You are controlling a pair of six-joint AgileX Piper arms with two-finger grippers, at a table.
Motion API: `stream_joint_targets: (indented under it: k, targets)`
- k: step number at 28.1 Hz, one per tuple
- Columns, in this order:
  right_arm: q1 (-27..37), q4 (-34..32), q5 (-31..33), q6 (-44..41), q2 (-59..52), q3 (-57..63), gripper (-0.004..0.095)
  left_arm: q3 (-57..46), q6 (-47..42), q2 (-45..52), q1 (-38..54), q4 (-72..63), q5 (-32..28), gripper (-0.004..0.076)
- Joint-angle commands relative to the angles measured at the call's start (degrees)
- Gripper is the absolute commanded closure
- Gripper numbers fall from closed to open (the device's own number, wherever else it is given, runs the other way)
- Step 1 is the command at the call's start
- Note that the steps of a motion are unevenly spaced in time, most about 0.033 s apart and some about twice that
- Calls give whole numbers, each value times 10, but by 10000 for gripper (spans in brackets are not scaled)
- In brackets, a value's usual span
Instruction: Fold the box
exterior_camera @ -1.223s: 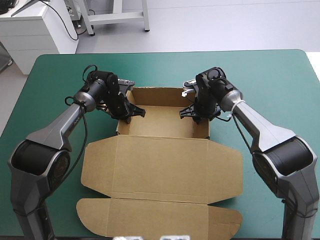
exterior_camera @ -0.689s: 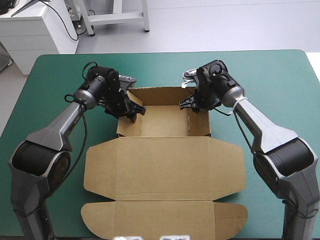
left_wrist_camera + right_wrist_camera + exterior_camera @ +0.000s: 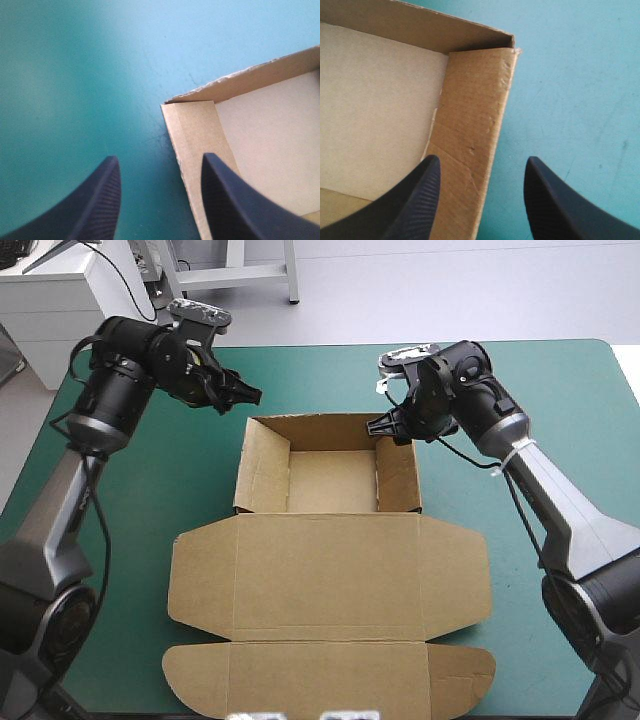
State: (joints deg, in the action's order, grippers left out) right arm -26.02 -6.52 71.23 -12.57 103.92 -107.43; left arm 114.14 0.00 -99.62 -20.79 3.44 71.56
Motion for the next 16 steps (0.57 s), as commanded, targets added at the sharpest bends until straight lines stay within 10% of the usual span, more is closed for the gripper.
stream_joint_targets:
  k: [1, 4, 16]
  targets:
    - [0, 24, 2, -6, -29, -9, 424, -12, 12, 85, -3, 9, 23, 552]
    - [0, 16, 2, -6, -28, 11, 424, -58, 24, 144, -3, 22, 23, 733]
    - [1, 12, 1, -25, -9, 67, 424, -411, 9, 411, -3, 28, -87, 731]
